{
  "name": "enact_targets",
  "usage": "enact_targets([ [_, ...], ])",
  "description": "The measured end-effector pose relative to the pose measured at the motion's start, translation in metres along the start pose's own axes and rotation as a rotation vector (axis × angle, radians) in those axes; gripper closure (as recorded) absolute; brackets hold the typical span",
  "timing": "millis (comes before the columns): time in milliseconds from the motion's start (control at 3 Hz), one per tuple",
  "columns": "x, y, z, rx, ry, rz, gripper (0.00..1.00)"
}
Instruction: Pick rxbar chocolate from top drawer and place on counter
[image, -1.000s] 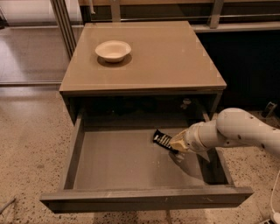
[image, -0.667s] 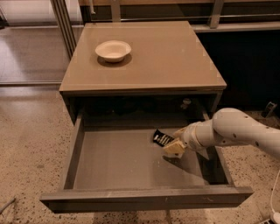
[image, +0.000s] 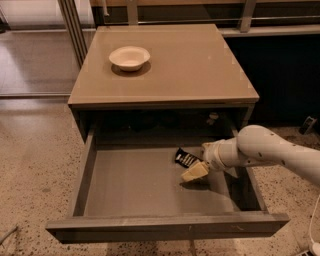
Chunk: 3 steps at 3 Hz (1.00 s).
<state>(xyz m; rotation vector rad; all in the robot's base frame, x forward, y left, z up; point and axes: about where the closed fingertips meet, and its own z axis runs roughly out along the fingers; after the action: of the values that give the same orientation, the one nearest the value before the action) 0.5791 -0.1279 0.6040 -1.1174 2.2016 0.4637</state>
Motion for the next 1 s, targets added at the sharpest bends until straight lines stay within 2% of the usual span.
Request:
enact_targets([
  [333, 0.0037, -0.0078, 0.0128, -0.005, 0.006, 0.009, 0.15],
  [667, 0.0076, -0.013, 0.0227, -0.012, 0.02, 0.012, 0.3],
  [1000, 0.0054, -0.013, 0.0203, -0.012, 0.021, 0.012, 0.52],
])
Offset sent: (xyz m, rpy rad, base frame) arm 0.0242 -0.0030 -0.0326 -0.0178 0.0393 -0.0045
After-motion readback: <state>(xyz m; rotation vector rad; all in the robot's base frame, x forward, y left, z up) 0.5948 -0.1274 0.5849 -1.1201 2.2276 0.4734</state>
